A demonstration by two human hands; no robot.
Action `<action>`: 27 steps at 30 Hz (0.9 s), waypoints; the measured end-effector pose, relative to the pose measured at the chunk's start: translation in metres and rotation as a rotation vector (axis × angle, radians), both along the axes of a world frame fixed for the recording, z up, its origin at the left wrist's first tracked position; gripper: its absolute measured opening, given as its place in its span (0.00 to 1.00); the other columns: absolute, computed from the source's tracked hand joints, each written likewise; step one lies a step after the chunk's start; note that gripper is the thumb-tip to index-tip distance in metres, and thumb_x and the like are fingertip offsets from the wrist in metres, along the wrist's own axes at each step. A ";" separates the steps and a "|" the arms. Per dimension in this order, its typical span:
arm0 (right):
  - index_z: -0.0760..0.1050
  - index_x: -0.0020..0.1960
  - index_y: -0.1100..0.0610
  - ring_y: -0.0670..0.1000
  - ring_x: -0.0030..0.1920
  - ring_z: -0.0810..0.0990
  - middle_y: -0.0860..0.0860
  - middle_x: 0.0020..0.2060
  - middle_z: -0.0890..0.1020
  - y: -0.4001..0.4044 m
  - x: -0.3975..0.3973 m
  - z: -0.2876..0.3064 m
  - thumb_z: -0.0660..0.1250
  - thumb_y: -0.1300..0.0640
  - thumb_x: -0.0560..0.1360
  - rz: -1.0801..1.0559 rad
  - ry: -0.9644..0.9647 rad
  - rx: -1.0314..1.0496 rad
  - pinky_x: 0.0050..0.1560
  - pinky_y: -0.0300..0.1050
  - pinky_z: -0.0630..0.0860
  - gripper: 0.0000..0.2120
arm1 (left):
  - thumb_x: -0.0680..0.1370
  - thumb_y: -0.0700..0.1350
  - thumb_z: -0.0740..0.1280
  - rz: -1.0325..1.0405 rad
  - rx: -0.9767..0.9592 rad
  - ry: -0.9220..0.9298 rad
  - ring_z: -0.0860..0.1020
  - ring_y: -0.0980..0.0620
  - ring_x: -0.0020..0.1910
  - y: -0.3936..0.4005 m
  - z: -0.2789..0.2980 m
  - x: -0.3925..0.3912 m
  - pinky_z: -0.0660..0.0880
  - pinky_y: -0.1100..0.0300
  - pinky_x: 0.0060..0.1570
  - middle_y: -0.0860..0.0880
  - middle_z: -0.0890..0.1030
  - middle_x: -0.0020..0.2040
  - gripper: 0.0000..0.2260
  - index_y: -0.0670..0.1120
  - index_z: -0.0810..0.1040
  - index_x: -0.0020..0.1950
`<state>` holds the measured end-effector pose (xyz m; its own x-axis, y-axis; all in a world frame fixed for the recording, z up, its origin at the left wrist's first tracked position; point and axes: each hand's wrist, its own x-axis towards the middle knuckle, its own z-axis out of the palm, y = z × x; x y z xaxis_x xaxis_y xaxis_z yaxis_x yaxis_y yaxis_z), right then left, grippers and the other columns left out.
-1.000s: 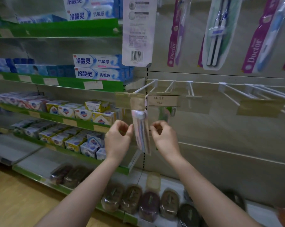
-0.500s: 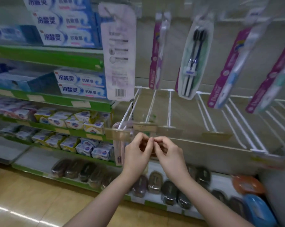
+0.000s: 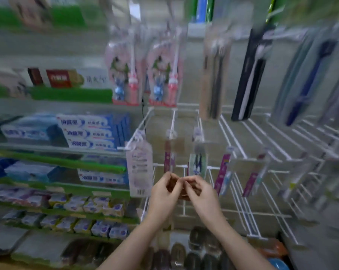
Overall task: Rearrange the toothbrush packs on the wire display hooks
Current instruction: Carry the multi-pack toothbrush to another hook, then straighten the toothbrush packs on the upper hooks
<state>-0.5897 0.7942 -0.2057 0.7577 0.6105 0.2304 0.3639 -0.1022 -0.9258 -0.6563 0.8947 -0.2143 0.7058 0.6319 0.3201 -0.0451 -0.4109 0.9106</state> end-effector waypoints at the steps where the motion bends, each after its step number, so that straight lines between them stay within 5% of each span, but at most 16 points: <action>1: 0.78 0.47 0.48 0.44 0.46 0.83 0.47 0.43 0.84 0.000 0.001 0.020 0.64 0.62 0.77 -0.005 0.003 0.033 0.48 0.40 0.80 0.09 | 0.78 0.41 0.65 -0.008 0.009 -0.010 0.80 0.56 0.35 0.002 0.019 0.003 0.77 0.60 0.38 0.50 0.81 0.35 0.05 0.45 0.77 0.42; 4: 0.77 0.47 0.53 0.43 0.43 0.83 0.47 0.42 0.83 0.001 0.002 0.062 0.63 0.64 0.77 -0.006 0.033 0.134 0.43 0.34 0.78 0.08 | 0.77 0.41 0.66 -0.012 0.046 -0.052 0.80 0.55 0.36 0.003 0.063 0.010 0.79 0.55 0.40 0.51 0.81 0.35 0.07 0.48 0.76 0.40; 10: 0.77 0.48 0.50 0.43 0.46 0.83 0.47 0.43 0.84 -0.001 0.005 0.117 0.64 0.60 0.77 -0.027 -0.017 0.230 0.47 0.40 0.80 0.06 | 0.78 0.43 0.66 -0.047 0.046 -0.158 0.79 0.53 0.30 0.000 0.122 0.014 0.75 0.59 0.30 0.47 0.81 0.34 0.07 0.46 0.76 0.39; 16: 0.77 0.49 0.56 0.47 0.45 0.84 0.51 0.43 0.84 -0.014 0.012 0.144 0.64 0.62 0.78 0.001 0.012 0.277 0.47 0.44 0.81 0.05 | 0.77 0.42 0.67 -0.057 -0.027 -0.154 0.82 0.48 0.38 -0.009 0.149 0.028 0.81 0.51 0.40 0.46 0.83 0.36 0.06 0.44 0.78 0.40; 20: 0.76 0.48 0.57 0.49 0.45 0.84 0.52 0.44 0.84 -0.024 0.041 0.156 0.64 0.63 0.77 -0.022 0.052 0.272 0.46 0.43 0.81 0.04 | 0.78 0.38 0.64 -0.124 -0.141 -0.113 0.81 0.49 0.37 -0.016 0.166 0.048 0.77 0.61 0.33 0.45 0.82 0.39 0.03 0.42 0.76 0.45; 23: 0.75 0.46 0.52 0.53 0.47 0.83 0.52 0.44 0.83 -0.030 0.072 0.162 0.66 0.60 0.77 -0.088 0.043 0.211 0.49 0.51 0.81 0.04 | 0.78 0.40 0.64 -0.093 -0.169 -0.044 0.79 0.51 0.45 -0.020 0.178 0.071 0.78 0.57 0.44 0.45 0.81 0.48 0.03 0.44 0.74 0.52; 27: 0.74 0.50 0.51 0.50 0.51 0.80 0.47 0.46 0.80 -0.038 0.113 0.177 0.66 0.60 0.77 -0.138 0.022 0.156 0.55 0.53 0.78 0.05 | 0.77 0.42 0.67 -0.011 -0.159 0.014 0.75 0.49 0.56 -0.017 0.204 0.106 0.72 0.57 0.57 0.44 0.75 0.62 0.18 0.44 0.68 0.66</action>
<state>-0.4764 0.7566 -0.0287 0.8376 0.4588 0.2965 0.3357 -0.0042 -0.9420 -0.5506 0.8775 -0.0100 0.7165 0.6661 0.2071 -0.0358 -0.2613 0.9646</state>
